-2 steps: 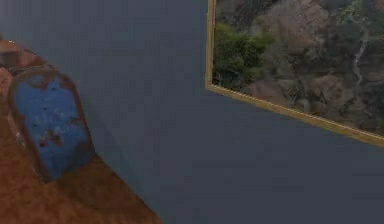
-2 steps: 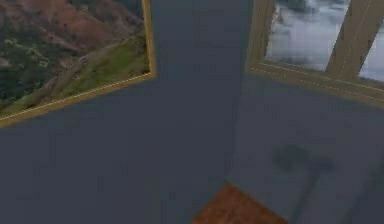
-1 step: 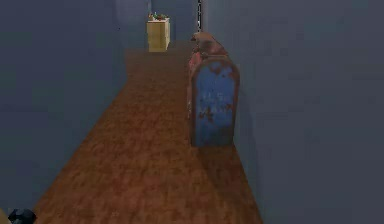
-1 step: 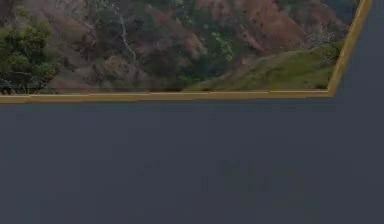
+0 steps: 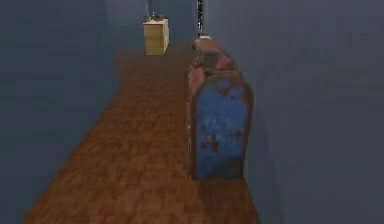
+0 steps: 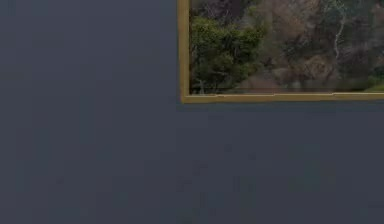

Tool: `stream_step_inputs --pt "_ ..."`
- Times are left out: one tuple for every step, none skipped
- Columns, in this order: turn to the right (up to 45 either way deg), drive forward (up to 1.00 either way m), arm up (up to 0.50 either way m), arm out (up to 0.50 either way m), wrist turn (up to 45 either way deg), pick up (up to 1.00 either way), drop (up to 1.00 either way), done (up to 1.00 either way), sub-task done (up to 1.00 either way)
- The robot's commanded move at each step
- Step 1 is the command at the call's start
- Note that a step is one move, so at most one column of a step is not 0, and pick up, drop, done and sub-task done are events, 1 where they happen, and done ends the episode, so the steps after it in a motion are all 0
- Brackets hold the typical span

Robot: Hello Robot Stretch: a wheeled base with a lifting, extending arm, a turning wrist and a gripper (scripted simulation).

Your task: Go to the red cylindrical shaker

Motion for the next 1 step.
stream_step_inputs --pt "-33.0 0.00 0.00 0.00 0.0 0.00 0.00 0.00 0.00"
